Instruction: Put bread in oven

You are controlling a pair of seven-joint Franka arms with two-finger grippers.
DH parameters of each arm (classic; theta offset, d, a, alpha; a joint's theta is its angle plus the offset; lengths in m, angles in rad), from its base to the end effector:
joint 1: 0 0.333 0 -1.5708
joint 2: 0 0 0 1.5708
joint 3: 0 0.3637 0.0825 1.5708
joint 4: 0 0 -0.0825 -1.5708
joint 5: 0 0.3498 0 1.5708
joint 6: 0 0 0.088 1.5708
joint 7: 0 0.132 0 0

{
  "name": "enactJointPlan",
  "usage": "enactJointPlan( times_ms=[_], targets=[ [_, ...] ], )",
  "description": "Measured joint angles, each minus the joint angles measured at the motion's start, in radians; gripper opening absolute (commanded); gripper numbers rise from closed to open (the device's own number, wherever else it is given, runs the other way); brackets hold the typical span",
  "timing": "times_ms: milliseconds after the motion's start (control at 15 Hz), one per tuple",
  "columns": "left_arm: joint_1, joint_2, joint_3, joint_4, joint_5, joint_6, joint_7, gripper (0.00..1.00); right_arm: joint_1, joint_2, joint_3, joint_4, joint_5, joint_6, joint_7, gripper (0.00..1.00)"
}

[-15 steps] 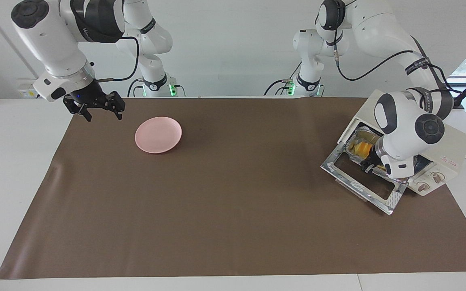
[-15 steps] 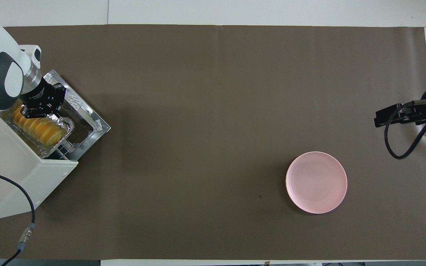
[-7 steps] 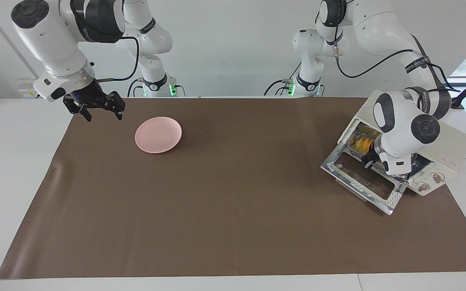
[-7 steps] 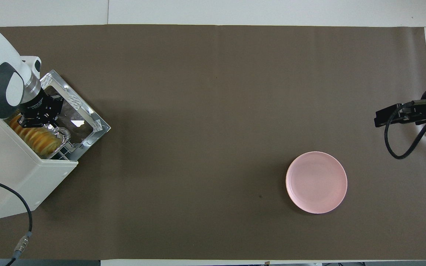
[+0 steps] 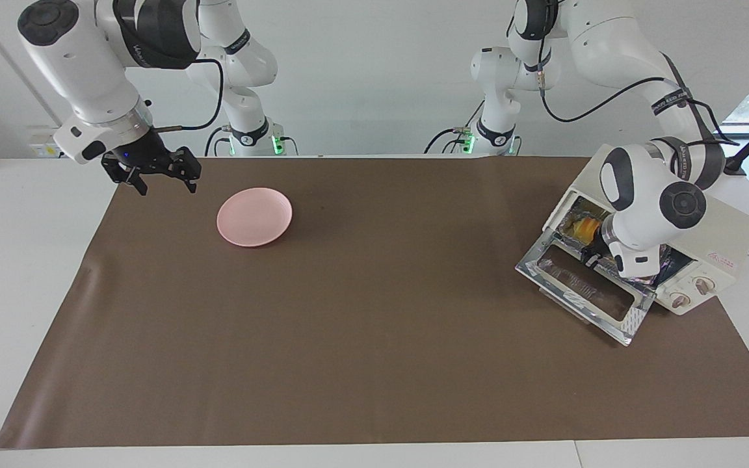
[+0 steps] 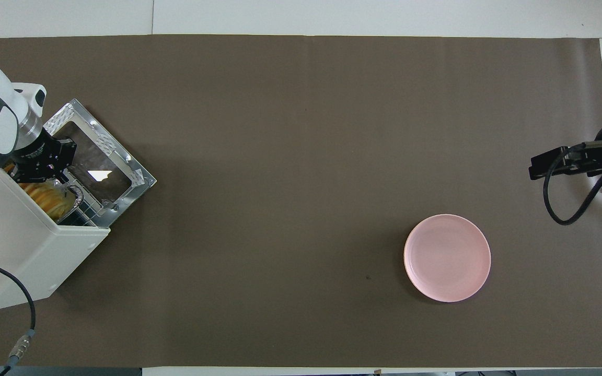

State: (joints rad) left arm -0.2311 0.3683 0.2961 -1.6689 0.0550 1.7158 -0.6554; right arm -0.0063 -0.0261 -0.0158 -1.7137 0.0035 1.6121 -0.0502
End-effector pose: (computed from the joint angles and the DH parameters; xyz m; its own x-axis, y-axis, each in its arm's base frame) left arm 0.5976 0.0255 0.4151 0.7409 0.6558 -0.1449 0.5968 -0.7418 -0.3058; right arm 0.5077 -0.0109 0.6016 0.9968 0.0281 -0.0751 0.0276 -0.9996 -0.0077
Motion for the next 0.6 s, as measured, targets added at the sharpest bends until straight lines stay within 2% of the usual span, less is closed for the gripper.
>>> enactJointPlan(
  times_ms=[201, 268, 334, 401, 602],
  targets=[
    [0.002, 0.0, -0.001, 0.0, 0.0, 0.001, 0.008, 0.0, 0.0, 0.0, 0.0, 0.0, 0.0, 0.0, 0.0, 1.0],
    [0.002, 0.0, -0.001, 0.0, 0.0, 0.001, 0.01, 0.22, 0.0, 0.0, 0.0, 0.0, 0.0, 0.0, 0.0, 1.0],
    [0.002, 0.0, -0.001, 0.0, 0.0, 0.001, 0.011, 0.84, 0.0, 0.0, 0.0, 0.0, 0.0, 0.0, 0.0, 1.0],
    [0.002, 0.0, -0.002, -0.001, 0.0, 0.004, 0.014, 1.0, 0.0, 0.0, 0.0, 0.0, 0.0, 0.0, 0.0, 1.0],
    [-0.002, 0.002, -0.012, -0.001, 0.001, 0.03, 0.017, 1.0, 0.0, 0.0, 0.0, 0.0, 0.0, 0.0, 0.0, 1.0]
  ],
)
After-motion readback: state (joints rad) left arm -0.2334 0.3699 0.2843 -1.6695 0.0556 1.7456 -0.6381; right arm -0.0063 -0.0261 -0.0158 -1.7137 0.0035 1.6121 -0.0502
